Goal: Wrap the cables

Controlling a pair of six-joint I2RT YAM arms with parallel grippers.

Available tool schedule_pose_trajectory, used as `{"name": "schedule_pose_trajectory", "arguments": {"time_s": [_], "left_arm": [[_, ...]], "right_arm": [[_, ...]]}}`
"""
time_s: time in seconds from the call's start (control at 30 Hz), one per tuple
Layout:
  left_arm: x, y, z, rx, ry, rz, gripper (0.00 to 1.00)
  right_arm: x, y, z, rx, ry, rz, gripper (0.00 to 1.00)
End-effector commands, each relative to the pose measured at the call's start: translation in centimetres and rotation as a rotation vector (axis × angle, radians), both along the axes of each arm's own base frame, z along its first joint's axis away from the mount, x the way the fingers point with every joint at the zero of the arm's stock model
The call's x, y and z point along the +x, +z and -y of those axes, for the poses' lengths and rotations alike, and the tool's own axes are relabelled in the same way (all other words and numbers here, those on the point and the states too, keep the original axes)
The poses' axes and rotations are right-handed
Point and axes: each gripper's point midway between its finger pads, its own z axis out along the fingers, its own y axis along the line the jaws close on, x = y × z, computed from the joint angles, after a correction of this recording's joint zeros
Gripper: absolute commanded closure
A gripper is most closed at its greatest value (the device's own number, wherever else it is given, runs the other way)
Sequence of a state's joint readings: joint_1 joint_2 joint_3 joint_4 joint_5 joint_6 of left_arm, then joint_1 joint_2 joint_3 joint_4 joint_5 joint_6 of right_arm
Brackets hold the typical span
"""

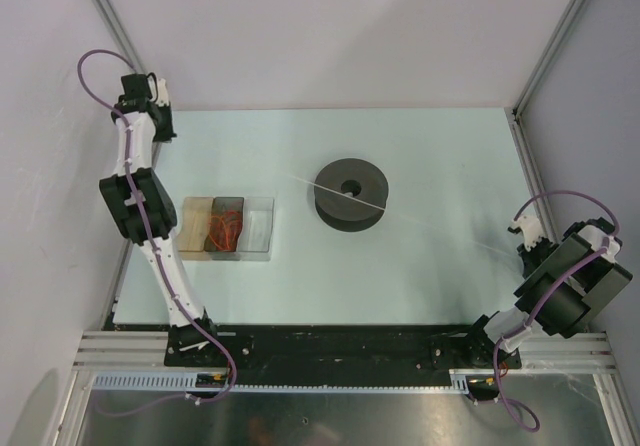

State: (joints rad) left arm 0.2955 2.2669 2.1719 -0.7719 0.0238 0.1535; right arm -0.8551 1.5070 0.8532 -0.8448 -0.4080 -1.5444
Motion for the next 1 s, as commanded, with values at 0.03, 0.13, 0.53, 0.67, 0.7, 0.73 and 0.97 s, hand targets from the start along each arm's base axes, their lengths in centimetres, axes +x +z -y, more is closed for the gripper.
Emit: {"name": "schedule_pose_trajectory", "arguments": {"time_s": [0.03,0.13,0.53,0.67,0.7,0.73,0.97], "left_arm": [[1.4,3.4,-5.0,0.073,0.121,0.128,1.0],[1.5,3.2,-5.0,0.064,0.113,0.128,1.0],[2.2,13.3,12.4,-0.049,-0.423,0.331,1.0],[0.0,19.8,20.4,-0.047,-0.654,0.46,1.0],[-1.1,21.6,22.7,-0.057,-0.725,0.498,1.0],[-2.4,23.4,24.9,-0.076,-0.799,0.539,1.0],[-14.3,32.5,36.7,-0.173,-1.272,0.76,1.0]], "right_arm": [[0.9,1.3,3.1,-0.125,-0.022,0.013,1.0],[0.9,1.3,3.2,-0.13,-0.024,0.009,1.0],[2.9,2.0,-0.7,-0.051,0.026,0.019,0.97],[2.8,1.6,-0.2,-0.065,0.023,0.008,0.97],[2.7,1.6,-0.2,-0.066,0.026,0.006,0.96],[2.7,1.7,-0.2,-0.068,0.029,0.008,0.95],[3.5,3.0,-1.8,-0.041,0.052,0.058,0.41]]}}
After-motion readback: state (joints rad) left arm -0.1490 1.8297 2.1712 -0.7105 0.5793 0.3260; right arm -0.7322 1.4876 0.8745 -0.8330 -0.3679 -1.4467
